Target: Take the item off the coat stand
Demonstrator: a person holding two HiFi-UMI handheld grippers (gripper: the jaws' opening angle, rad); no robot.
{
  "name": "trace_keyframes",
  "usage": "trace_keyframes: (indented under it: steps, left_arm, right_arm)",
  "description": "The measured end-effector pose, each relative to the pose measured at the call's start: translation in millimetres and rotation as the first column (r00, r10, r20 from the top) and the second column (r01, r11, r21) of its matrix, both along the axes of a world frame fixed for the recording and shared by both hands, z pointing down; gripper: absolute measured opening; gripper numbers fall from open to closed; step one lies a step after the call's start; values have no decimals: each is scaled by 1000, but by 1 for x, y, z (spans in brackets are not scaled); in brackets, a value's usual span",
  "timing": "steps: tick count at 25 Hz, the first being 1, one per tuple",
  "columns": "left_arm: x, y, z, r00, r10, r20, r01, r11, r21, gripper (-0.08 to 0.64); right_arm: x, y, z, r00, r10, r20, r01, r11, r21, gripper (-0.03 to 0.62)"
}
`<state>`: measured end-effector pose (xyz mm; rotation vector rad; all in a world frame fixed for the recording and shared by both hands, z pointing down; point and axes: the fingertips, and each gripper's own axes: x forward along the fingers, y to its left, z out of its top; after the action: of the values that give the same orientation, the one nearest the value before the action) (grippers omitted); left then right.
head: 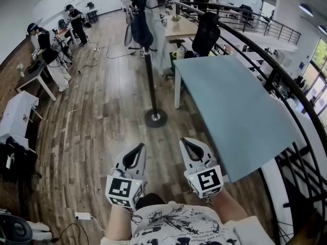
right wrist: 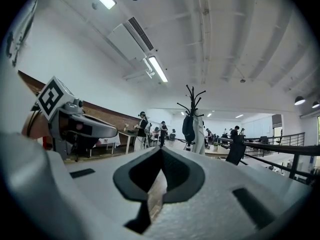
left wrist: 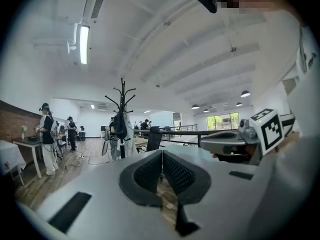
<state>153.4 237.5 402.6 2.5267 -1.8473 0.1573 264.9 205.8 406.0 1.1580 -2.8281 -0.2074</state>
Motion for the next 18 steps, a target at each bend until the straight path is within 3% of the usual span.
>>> trace_keyframes:
  steps: [10,18]
  left_arm:
    - [-45,-46,17,998,-58,-35,56,998,-41,5]
    - [-122,-145,21,999,-41,-25,40,999,-29,5]
  right_arm:
    - [-39,-57,25,999,-31,-20,30,998,-47,-7]
    - [-117,-156,24,999,-14,-37,14,1000,-26,-6]
